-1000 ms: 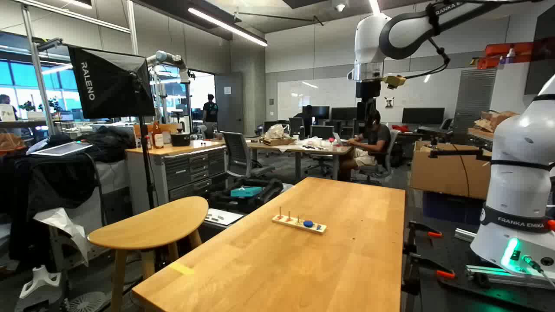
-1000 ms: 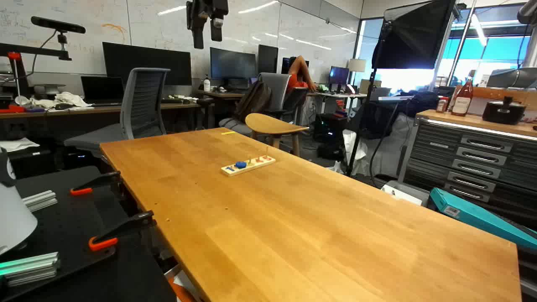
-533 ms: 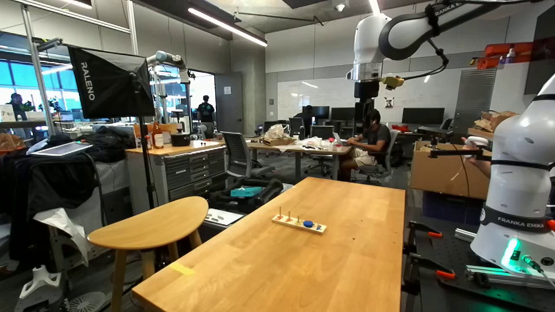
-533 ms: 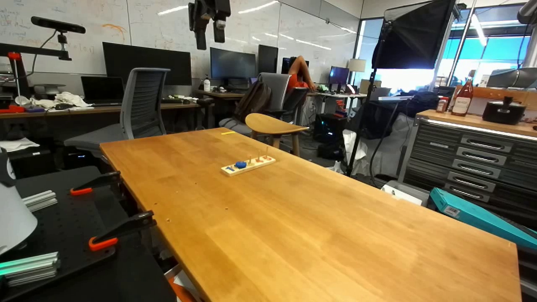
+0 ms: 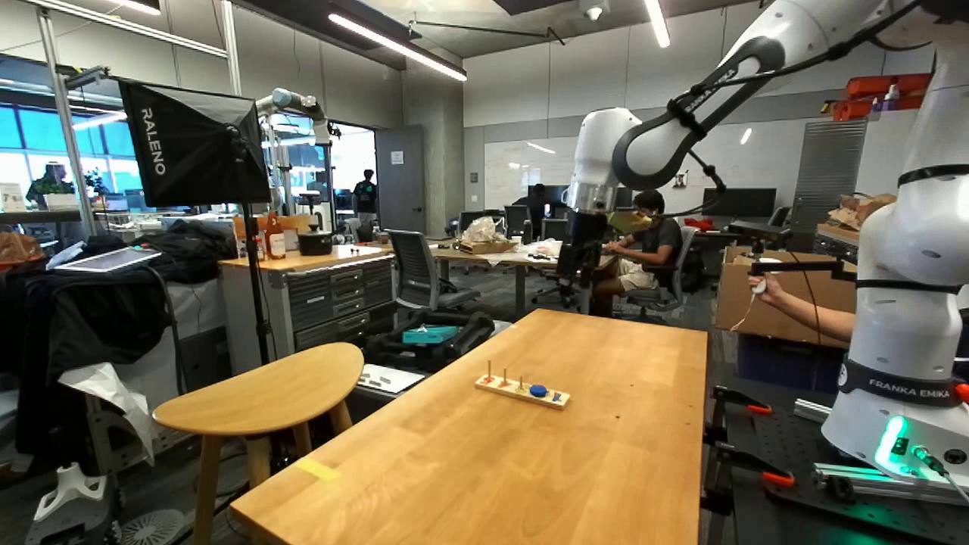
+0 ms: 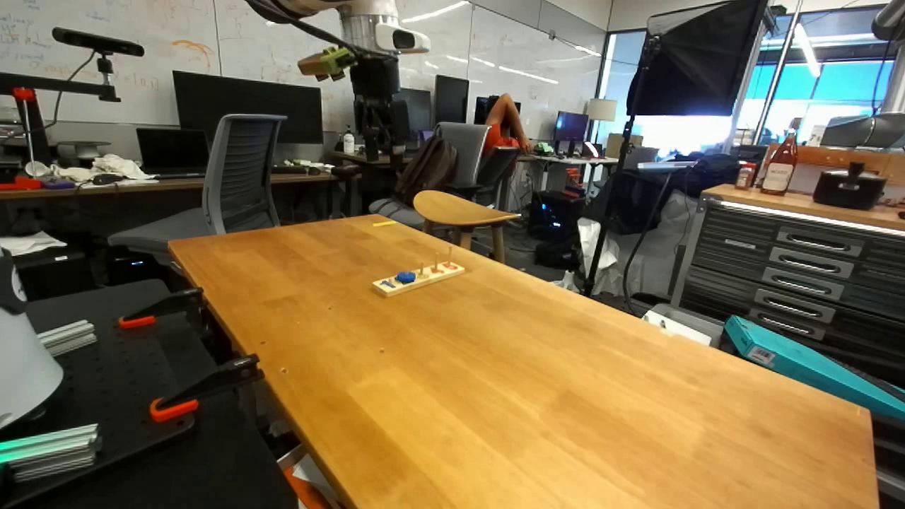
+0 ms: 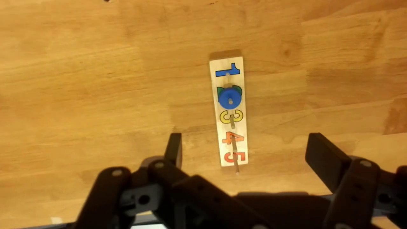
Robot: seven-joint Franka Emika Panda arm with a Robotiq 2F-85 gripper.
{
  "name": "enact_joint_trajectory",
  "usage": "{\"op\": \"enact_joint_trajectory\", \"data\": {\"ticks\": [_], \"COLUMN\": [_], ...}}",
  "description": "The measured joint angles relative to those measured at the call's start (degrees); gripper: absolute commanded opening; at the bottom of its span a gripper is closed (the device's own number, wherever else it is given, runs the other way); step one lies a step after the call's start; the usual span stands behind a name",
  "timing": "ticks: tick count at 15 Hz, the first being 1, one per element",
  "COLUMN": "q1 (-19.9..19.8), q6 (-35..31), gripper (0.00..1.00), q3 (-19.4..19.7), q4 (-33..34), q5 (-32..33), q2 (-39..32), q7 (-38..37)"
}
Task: Take the blue object from the wooden board and put it on the table
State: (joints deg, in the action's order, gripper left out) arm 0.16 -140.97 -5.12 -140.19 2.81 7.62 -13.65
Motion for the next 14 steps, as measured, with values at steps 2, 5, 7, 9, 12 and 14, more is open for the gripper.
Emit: {"op": "enact_joint_trajectory", "data": {"ticks": [2,5,7,9,12,14], "q1": [0.51,1.03,1.9,2.3,3.34,4.25], "q6": [-2.84,-4.57,-4.58,-4.58,-4.51,-4.54], "gripper": [1.0,1.0,1.0,1.0,1.0,1.0], "q3": [-0.01,0.34,1.5,2.02,3.31,4.54], "q4": [2.56,7.68,10.99,12.89,12.51,11.96], "q5": [0.07,2.34,4.65,5.06,5.27,5.61], "q2": [-7.15,-16.92,-22.01,-24.51,-25.05,-26.09], "q7": [-1.23,-3.78,-6.13,-6.77,-6.85,-6.99]}}
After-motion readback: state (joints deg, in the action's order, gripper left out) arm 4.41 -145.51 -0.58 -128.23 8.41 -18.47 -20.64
